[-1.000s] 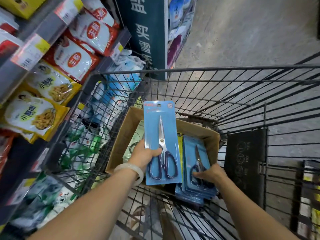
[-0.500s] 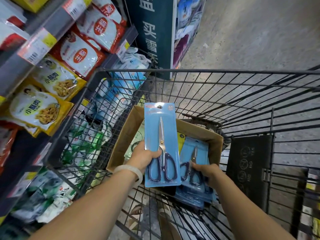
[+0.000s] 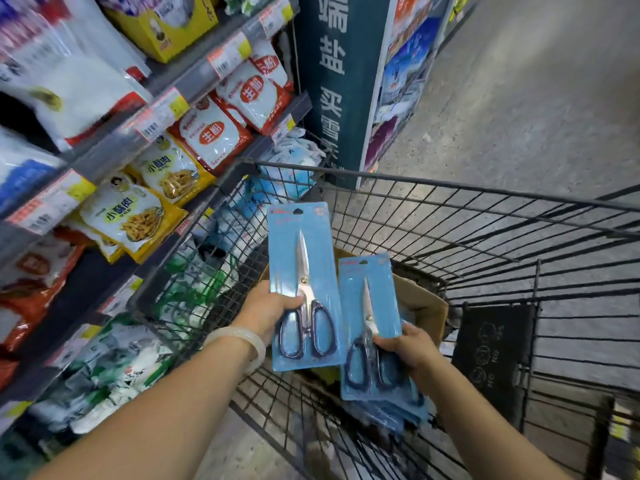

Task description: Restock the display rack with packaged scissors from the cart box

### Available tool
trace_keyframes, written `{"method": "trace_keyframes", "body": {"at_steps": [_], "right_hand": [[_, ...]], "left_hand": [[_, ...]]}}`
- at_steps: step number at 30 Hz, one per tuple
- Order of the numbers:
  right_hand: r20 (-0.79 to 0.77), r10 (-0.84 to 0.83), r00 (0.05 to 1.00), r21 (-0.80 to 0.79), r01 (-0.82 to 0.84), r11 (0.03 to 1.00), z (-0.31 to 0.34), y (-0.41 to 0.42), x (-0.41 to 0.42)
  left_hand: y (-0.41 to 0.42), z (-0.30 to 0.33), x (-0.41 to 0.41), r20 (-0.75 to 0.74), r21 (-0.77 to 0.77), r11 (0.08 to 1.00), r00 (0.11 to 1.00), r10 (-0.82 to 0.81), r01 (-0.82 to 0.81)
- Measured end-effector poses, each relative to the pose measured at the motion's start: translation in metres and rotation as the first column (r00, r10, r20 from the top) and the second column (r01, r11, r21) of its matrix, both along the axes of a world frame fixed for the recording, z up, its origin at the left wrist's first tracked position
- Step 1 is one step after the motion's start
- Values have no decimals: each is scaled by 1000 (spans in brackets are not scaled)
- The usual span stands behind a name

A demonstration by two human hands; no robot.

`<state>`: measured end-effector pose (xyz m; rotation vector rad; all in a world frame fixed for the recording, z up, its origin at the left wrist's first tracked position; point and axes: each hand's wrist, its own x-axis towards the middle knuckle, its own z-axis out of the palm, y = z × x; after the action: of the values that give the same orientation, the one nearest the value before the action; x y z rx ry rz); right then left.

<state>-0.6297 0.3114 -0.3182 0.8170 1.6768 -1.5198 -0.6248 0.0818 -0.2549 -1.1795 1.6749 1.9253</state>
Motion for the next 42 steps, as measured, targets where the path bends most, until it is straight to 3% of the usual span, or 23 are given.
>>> {"method": "trace_keyframes", "body": {"at_steps": [6,12,18,26,31,39,42], "right_hand": [[-209,1,978,-136,-30,990,52,-55,-16],[-406,214,888,-165,-302,939,115,-135,2],[-547,382,745,-192,-555,809,189,-212,100],[-559,629,540,-186,-821,539,209,-299,298],[-602,724,338,-140,-937,320,213,-352,425],[-629,773,87,-95,-995,35,215,-420,568],[-617,786,36,-92,-995,-27,210,-449,600]], "left_hand": [[-44,53,39,-143,-73,992,985,92,-103],[-109,107,127,-291,-135,937,917,274,-323],[-161,146,271,-395,-147,829,801,450,-539],[-172,177,506,-415,-135,549,551,725,-825],[-169,176,648,-392,-151,338,370,842,-929],[-159,170,787,-394,-143,1,57,917,-990],[-170,158,819,-397,-116,-52,-2,918,-992]]}}
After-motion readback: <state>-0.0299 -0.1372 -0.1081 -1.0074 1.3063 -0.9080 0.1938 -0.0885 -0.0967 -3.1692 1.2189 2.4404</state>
